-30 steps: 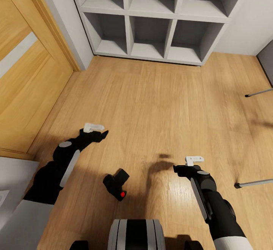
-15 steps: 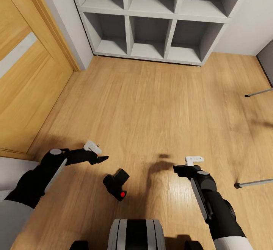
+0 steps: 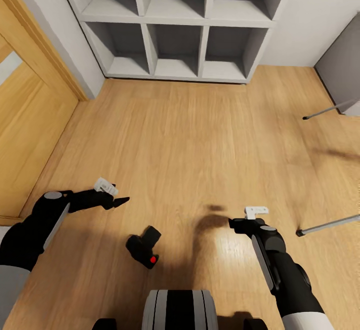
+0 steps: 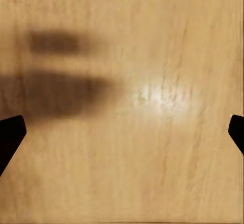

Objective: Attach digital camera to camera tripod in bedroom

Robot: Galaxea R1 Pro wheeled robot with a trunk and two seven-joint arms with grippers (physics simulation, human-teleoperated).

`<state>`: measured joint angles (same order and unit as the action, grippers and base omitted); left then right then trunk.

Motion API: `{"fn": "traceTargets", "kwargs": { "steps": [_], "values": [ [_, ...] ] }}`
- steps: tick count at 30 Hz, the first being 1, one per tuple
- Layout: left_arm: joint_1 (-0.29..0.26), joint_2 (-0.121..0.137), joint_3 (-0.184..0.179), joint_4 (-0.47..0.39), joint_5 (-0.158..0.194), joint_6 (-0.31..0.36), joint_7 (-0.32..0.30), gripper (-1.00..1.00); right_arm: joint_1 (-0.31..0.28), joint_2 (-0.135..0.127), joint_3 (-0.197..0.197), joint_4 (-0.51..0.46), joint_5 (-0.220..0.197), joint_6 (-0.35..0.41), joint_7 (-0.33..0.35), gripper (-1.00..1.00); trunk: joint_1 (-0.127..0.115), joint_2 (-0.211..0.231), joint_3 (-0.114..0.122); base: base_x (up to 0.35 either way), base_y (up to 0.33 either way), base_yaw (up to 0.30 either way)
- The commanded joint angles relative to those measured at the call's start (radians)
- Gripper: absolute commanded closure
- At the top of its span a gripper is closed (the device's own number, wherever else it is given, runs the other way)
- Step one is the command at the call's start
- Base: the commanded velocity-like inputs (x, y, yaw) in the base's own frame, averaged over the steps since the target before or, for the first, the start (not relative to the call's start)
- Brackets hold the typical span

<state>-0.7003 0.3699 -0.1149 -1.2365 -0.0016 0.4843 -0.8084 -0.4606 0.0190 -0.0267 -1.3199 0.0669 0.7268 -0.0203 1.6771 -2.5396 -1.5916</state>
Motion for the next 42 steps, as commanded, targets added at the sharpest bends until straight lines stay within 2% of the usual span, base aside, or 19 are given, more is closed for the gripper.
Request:
{"fn": "traceTargets", "kwargs": {
  "steps": [1,6,12,16,18,20,23,26,30,31,32,35,38,42],
  "values": [
    [0.0,0.0,0.0,-0.001,0.0,0.007,0.005,-1.0,0.0,0.001,-0.001,-0.001,0.007,0.005,0.002,-1.0,0.0,0.0,-0.001,0.0,0.0,-0.245],
    [0.001,-0.003,0.001,0.001,0.0,0.007,0.043,-1.0,0.0,0.001,-0.001,-0.001,0.007,0.005,0.002,-1.0,0.0,0.0,0.0,0.0,0.0,-0.246],
    [0.0,-0.004,0.002,-0.002,-0.001,0.007,0.059,-1.0,0.0,0.001,-0.001,-0.001,0.007,0.005,0.002,-1.0,0.0,0.0,0.0,0.0,0.0,-0.246],
    [0.0,0.001,0.001,0.002,-0.01,0.008,0.063,-1.0,0.0,0.001,-0.001,-0.001,0.007,0.005,0.002,-1.0,0.0,0.0,0.0,0.0,0.0,-0.246],
    [0.0,0.003,0.001,0.005,-0.026,0.008,0.063,-1.0,0.0,0.001,-0.001,-0.001,0.007,0.005,0.002,-1.0,0.0,0.0,0.0,0.0,0.0,-0.246],
    [0.0,0.003,0.001,0.006,-0.046,0.007,0.063,-1.0,-0.001,0.001,-0.001,-0.001,0.007,0.005,0.003,-1.0,0.0,0.0,0.0,0.0,0.0,-0.244],
    [0.0,0.004,0.001,0.008,-0.103,0.003,0.062,-1.0,0.0,0.001,-0.001,0.001,0.007,0.006,0.003,-1.0,0.0,0.0,0.0,0.0,0.0,-0.234],
    [0.0,0.004,0.001,0.02,-0.185,-0.013,0.058,-1.0,0.0,0.002,0.0,0.017,0.007,0.005,0.003,-1.0,0.0,0.0,0.0,0.0,0.0,-0.209],
    [0.0,0.006,0.001,0.053,-0.242,-0.037,0.055,-1.0,0.0,0.005,0.003,0.038,0.007,0.001,0.003,-1.0,0.0,0.0,0.0,0.0,0.0,-0.17],
    [0.001,0.02,0.001,0.112,-0.276,-0.074,0.053,-1.0,0.0,0.012,0.004,0.066,0.007,-0.002,0.003,-1.0,0.0,0.0,0.0,0.0,0.0,-0.06],
    [0.001,0.031,0.001,0.151,-0.283,-0.098,0.052,-1.0,0.0,0.013,0.005,0.072,0.007,-0.003,0.003,-1.0,0.0,0.0,0.0,0.0,0.0,-0.048],
    [0.0,0.051,0.001,0.244,-0.291,-0.16,0.054,-1.0,0.0,0.017,0.012,0.093,0.005,-0.005,0.004,-1.0,0.0,0.0,0.0,0.0,0.0,-0.027],
    [0.0,0.066,0.004,0.367,-0.295,-0.256,0.059,-1.0,0.0,0.018,0.021,0.109,0.0,-0.007,0.013,-1.0,0.0,0.0,0.0,0.0,0.0,-0.01],
    [0.0,0.087,0.005,0.464,-0.296,-0.348,0.062,-1.0,0.0,0.019,0.024,0.115,-0.002,-0.009,0.04,-1.0,0.0,0.0,0.0,0.0,0.0,-0.004]
  ]
}}
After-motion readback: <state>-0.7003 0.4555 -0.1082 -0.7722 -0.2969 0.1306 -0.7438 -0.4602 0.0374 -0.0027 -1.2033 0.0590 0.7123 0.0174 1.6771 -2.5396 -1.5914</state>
